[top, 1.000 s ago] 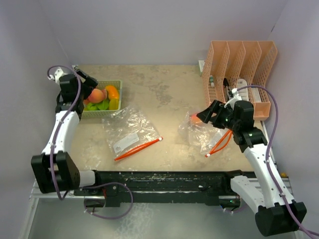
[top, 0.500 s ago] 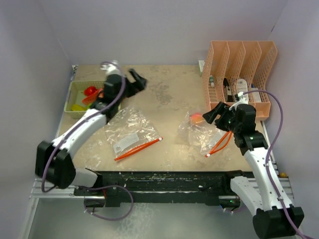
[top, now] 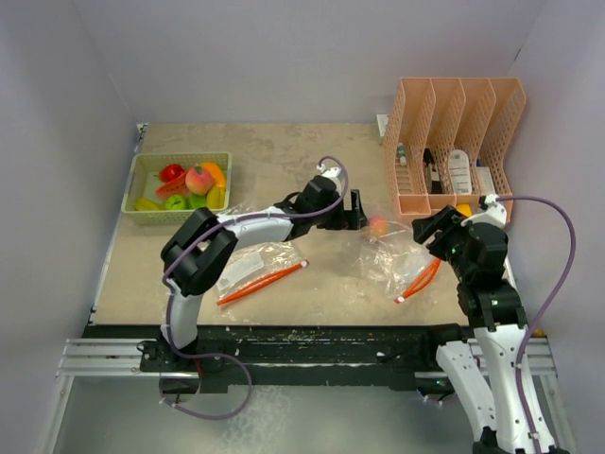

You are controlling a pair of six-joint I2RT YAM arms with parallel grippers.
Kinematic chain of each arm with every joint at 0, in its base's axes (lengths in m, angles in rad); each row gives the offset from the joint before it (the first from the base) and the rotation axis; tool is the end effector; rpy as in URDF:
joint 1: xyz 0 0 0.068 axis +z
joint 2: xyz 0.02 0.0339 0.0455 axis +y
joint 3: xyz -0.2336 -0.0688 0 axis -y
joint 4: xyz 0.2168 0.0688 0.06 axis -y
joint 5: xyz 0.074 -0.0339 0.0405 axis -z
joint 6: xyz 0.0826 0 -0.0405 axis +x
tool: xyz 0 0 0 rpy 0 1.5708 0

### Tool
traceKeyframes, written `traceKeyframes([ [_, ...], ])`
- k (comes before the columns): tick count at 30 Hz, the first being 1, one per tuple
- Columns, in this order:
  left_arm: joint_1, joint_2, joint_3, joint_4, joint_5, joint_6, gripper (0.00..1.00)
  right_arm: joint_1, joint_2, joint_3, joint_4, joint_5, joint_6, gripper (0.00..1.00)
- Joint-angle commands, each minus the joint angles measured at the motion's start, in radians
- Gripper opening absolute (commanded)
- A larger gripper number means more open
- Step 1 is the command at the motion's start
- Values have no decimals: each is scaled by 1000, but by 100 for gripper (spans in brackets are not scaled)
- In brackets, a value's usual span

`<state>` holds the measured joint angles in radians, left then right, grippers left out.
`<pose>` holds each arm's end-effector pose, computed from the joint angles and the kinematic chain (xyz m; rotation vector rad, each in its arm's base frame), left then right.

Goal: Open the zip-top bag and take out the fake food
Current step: Pick up the fake fruit from the zipper food storage bag.

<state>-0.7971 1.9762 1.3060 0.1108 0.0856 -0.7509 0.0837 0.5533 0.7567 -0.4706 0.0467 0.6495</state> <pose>0.3106 -0.3281 0.1576 0.1075 2.2955 -0.9596 0.1721 0.0106 0.2975 0.5520 1.7800 0.4690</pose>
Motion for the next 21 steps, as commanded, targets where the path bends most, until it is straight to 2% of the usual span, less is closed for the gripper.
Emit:
traceKeyframes([
  [1,-26,46,103,120,143,-30,99,-3,10,20,-22,40,-9,69],
  [3,-28,65,95,172,190,-56,99,-4,13,7,-12,26,-6,69],
  [4,-28,72,96,188,208,-64,93,-3,13,2,-6,20,-5,69],
  [5,-28,79,95,196,221,-72,83,-4,15,-3,0,14,-2,69],
  [9,-27,91,77,257,266,-115,24,-4,36,-18,18,-4,0,69],
  [11,-28,102,70,293,297,-146,2,-4,44,-26,26,-15,1,69],
  [13,-25,107,53,351,322,-186,0,-4,44,-39,35,-32,6,69],
  [16,-19,64,-22,463,289,-214,0,-4,36,-50,37,-43,15,69],
  [21,55,-33,-118,480,262,-208,0,-3,33,-60,33,-49,12,69],
])
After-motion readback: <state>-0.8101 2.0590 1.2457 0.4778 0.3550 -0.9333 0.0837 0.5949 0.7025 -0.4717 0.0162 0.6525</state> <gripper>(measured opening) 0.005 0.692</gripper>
